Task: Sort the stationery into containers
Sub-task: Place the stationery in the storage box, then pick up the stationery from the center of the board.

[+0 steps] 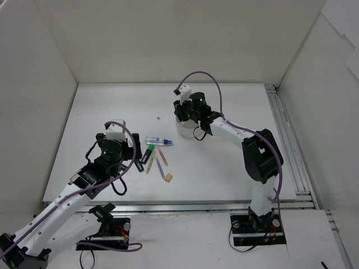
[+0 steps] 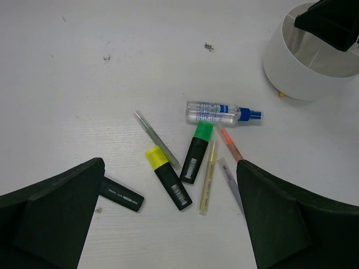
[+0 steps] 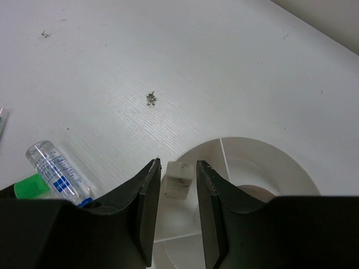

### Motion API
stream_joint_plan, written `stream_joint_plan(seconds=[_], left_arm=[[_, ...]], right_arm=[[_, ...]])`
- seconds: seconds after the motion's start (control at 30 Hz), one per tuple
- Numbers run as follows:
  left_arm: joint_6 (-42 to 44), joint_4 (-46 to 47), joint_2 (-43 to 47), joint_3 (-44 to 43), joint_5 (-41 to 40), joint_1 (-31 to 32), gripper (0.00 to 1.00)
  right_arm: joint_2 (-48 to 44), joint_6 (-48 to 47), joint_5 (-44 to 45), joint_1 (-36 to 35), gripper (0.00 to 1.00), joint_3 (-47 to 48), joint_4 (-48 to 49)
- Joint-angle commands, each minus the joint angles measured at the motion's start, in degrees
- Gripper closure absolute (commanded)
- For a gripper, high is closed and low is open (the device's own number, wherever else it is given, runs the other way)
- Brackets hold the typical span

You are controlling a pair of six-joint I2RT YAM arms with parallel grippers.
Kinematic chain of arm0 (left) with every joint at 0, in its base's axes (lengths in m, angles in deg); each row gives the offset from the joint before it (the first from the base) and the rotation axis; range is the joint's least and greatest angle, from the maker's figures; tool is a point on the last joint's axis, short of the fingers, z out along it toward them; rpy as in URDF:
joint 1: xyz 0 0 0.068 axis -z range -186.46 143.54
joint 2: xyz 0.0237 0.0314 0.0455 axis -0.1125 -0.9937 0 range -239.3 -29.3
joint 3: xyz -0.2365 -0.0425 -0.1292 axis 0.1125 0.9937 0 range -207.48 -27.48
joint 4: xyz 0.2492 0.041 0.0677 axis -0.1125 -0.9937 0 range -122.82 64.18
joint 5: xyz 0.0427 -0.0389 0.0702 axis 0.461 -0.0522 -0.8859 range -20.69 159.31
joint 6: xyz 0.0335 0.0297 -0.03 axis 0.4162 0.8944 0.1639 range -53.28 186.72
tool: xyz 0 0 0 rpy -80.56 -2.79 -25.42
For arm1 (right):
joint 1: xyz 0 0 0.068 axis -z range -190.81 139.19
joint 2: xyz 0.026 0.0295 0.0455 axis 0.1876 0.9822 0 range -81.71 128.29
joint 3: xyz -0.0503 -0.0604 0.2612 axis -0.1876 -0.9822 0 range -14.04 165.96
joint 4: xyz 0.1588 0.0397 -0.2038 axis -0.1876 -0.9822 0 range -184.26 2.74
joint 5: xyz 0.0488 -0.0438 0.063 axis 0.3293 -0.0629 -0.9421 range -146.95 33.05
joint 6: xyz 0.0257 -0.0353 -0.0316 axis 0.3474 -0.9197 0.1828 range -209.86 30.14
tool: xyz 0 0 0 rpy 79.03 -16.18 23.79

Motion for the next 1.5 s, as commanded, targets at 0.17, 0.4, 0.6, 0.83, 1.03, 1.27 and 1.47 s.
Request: stream_joint_plan(seconds=[0.17, 0.4, 0.6, 0.83, 1.03, 1.27, 1.47], left_arm=[[-0.52, 0.49, -1.34, -4.52, 0.72, 0.31, 0.0], [0.27, -0.21, -2.66, -4.87, 5.98, 0.31, 0.0], [0.89, 0.75, -3.98, -4.0, 14.84, 0.31, 0.0], [1.15, 3.47, -7.66, -1.27, 20.05, 4.0, 0.0], [0.89, 7.42, -18.03, -2.15, 22.95, 11.64, 0.0], [0.36, 12.09, -29.97, -2.32, 25.24, 16.66, 0.0], [-0.08, 12.35, -38.24, -5.4, 25.15, 19.99, 0.0]], right_arm=[[-1.88, 0.53, 0.21, 0.55, 0.57, -0.21, 5.44], [-6.8, 1.32, -1.81, 0.02, 0.41, -2.93, 5.53], [-14.62, 0.43, 4.92, -4.63, 0.02, -5.21, 0.62], [-29.82, 14.04, 15.91, -6.48, 0.02, -12.5, -3.96], [-43.27, 27.84, 33.85, -5.87, 0.02, -20.51, -15.89], [-60.58, 35.77, 43.09, -4.2, 0.02, -32.11, -24.87], [-70.96, 37.09, 44.32, -3.32, 0.02, -35.37, -29.26]])
